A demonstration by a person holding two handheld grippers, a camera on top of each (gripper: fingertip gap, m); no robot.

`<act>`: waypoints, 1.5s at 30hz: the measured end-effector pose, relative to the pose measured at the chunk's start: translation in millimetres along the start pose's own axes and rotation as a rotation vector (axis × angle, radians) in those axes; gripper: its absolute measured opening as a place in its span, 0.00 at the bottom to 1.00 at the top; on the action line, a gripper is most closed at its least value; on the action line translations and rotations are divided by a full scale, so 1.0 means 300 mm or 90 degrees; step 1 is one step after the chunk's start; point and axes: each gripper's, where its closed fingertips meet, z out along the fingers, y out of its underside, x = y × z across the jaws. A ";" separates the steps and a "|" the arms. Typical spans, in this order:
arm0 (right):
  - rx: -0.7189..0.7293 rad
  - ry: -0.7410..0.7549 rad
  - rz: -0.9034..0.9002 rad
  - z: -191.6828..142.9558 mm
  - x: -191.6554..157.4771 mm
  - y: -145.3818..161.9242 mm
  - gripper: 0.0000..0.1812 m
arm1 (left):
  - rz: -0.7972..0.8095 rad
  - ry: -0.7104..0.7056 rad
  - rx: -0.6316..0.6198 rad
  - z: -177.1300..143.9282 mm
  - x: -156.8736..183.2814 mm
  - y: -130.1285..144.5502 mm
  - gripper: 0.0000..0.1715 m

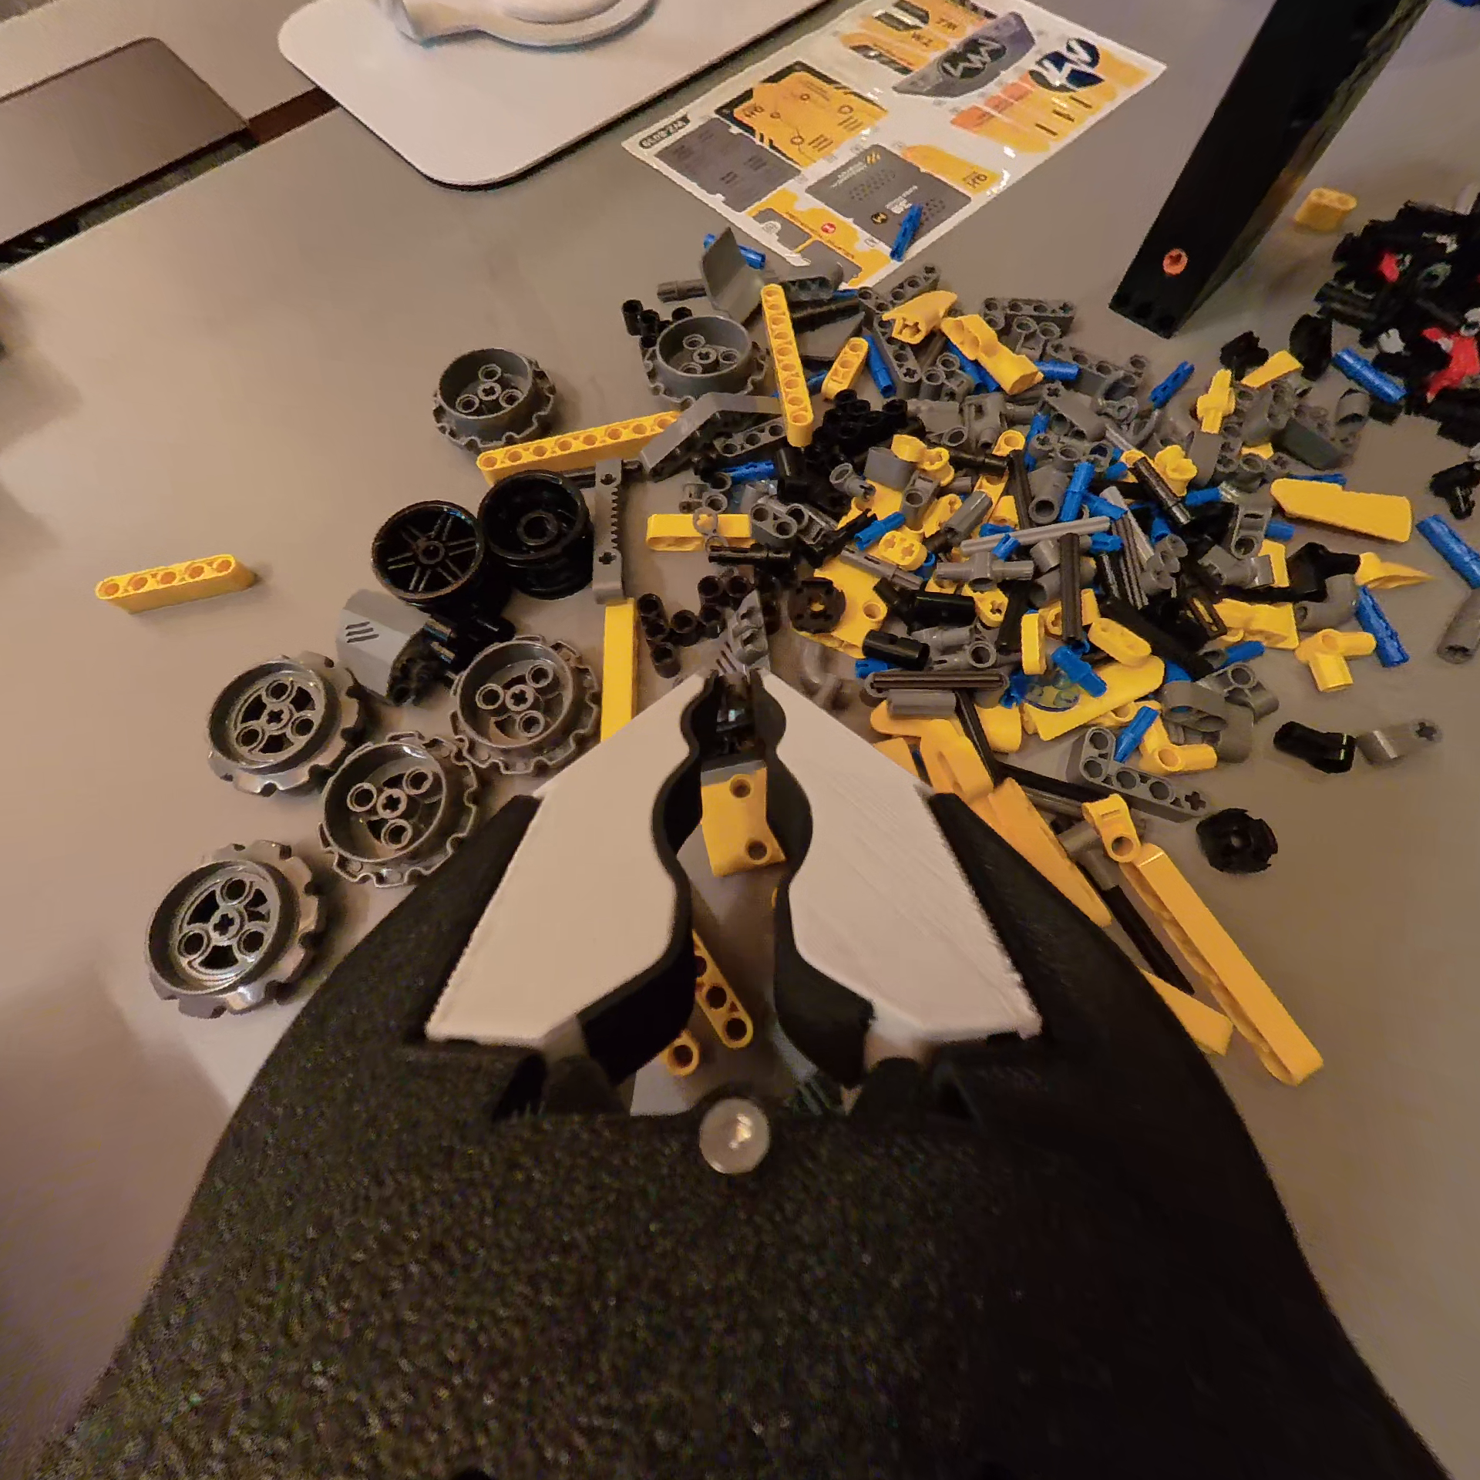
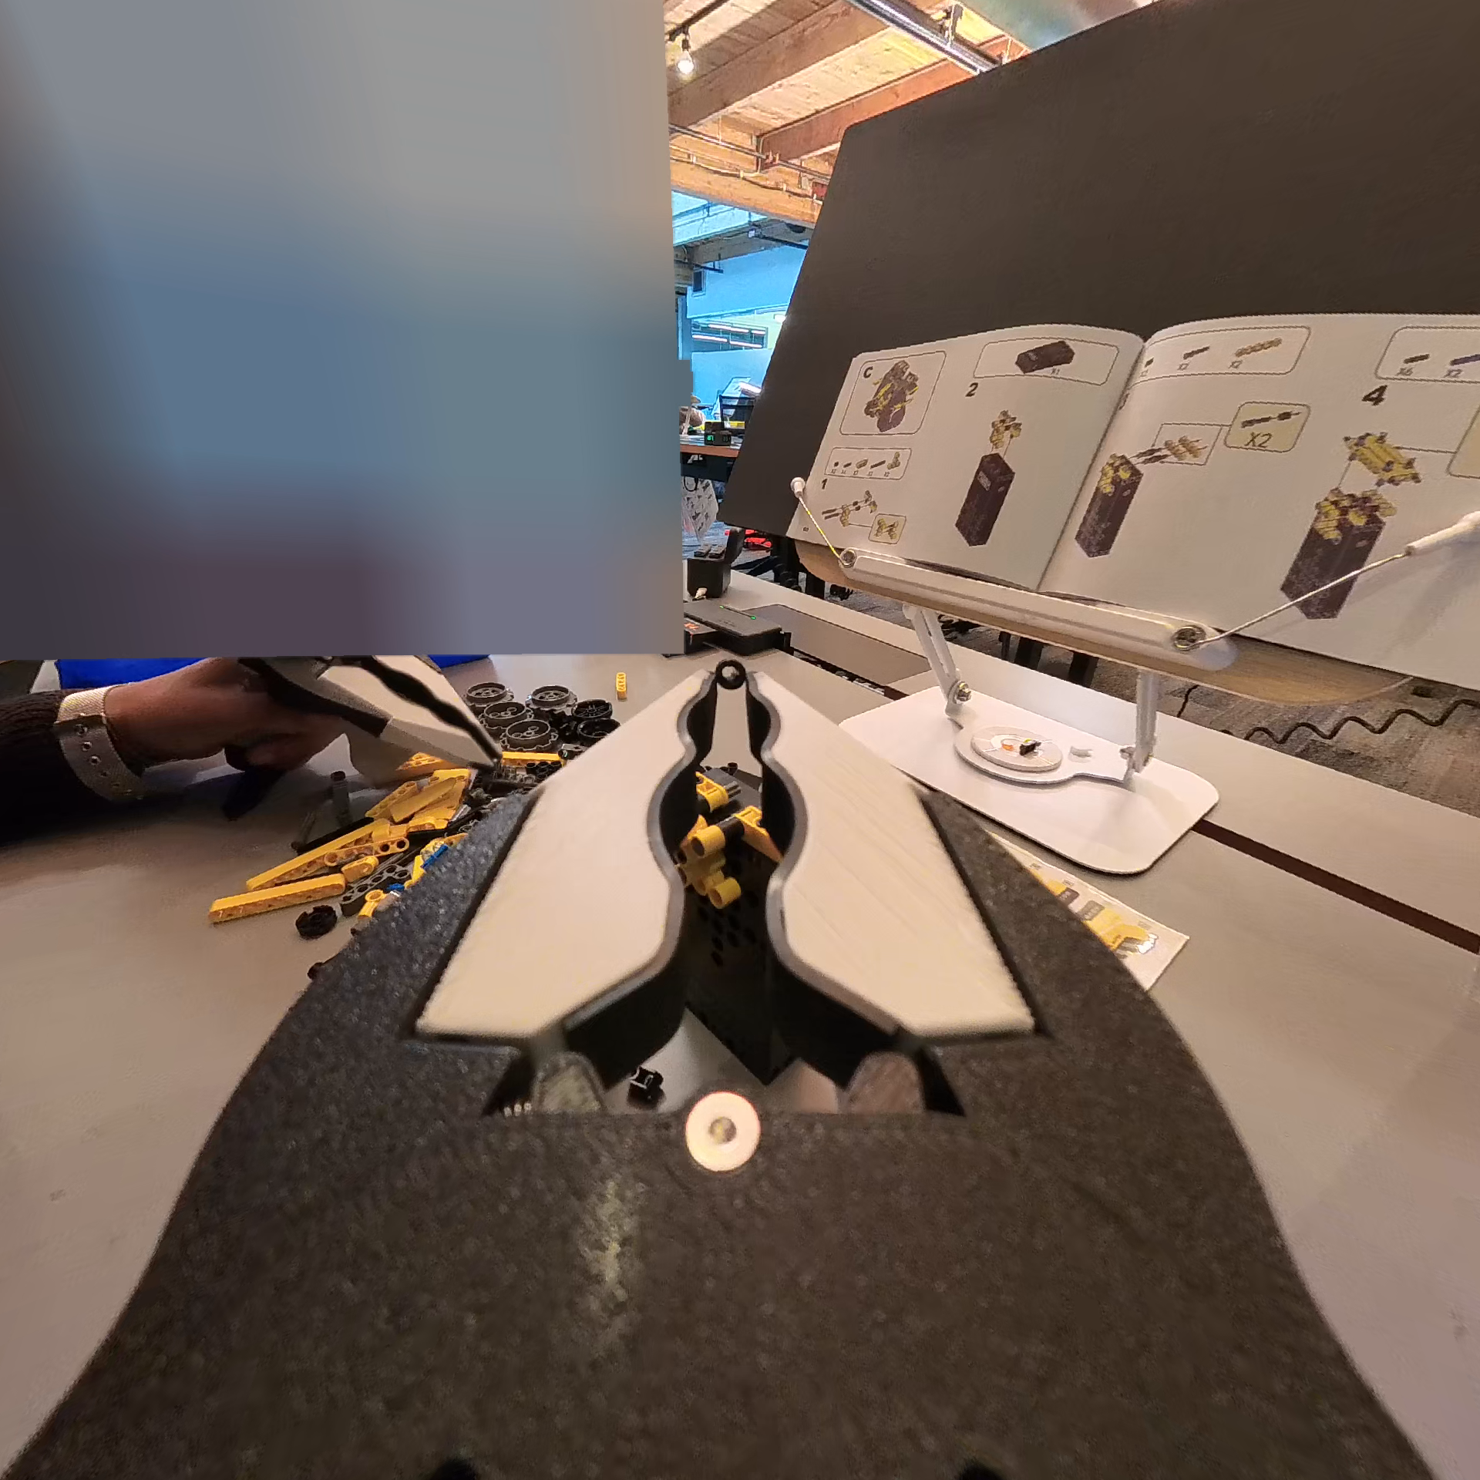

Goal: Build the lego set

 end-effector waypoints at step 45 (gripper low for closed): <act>0.008 -0.003 -0.015 -0.004 -0.018 -0.018 0.03 | -0.064 0.092 -0.036 0.125 0.185 -0.068 0.06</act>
